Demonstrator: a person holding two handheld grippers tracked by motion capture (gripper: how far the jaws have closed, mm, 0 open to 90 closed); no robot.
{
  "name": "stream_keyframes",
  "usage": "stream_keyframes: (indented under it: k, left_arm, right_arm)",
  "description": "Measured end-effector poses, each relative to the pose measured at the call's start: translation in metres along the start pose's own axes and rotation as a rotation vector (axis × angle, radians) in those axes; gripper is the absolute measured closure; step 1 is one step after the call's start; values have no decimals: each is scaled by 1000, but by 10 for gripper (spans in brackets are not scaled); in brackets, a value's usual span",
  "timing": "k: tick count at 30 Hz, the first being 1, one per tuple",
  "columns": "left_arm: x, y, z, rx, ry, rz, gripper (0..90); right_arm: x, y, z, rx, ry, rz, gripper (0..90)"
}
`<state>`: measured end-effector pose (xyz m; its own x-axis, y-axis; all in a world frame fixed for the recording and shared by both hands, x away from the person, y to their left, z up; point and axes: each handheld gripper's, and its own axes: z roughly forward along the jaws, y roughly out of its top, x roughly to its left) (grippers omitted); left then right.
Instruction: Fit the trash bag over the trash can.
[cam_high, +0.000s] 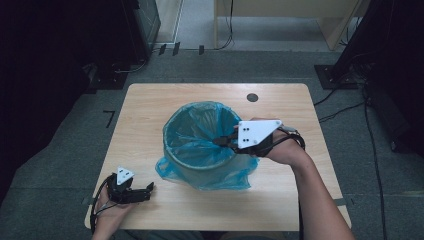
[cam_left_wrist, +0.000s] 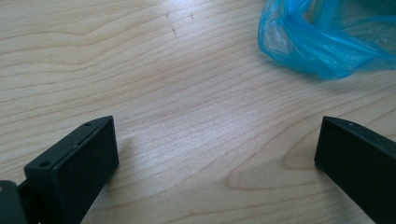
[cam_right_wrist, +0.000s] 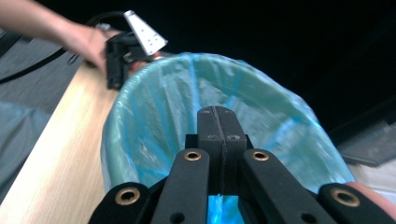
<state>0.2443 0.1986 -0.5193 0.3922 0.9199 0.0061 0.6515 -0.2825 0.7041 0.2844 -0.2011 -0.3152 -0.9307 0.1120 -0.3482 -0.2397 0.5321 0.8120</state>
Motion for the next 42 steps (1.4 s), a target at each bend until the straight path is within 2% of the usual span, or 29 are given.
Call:
stream_keyframes:
  k: [4,11,14,16,22,27,33,42]
  left_arm:
    - [0,0,0,1,-1,1,0]
    - [0,1,1,0,-3,1,0]
    - [0,1,1,-1,-4,2,0]
    - [0,1,1,-1,-4,2,0]
    - [0,1,1,-1,-4,2,0]
    - [0,1,1,-1,-5,2,0]
    - [0,1,1,-1,-4,2,0]
    - [0,1,1,0,-4,3,0]
  right_arm:
    - [-2,12,19,52,72,-51,900]
    - [3,25,55,113,146,-135,900]
    - [2,27,71,159,165,-185,900]
    - [2,28,80,190,173,-201,900]
    - [2,31,106,238,212,-260,900]
    - [6,33,128,284,241,-275,900]
    - [8,23,147,363,283,-269,900]
    - [9,10,163,457,352,-263,900]
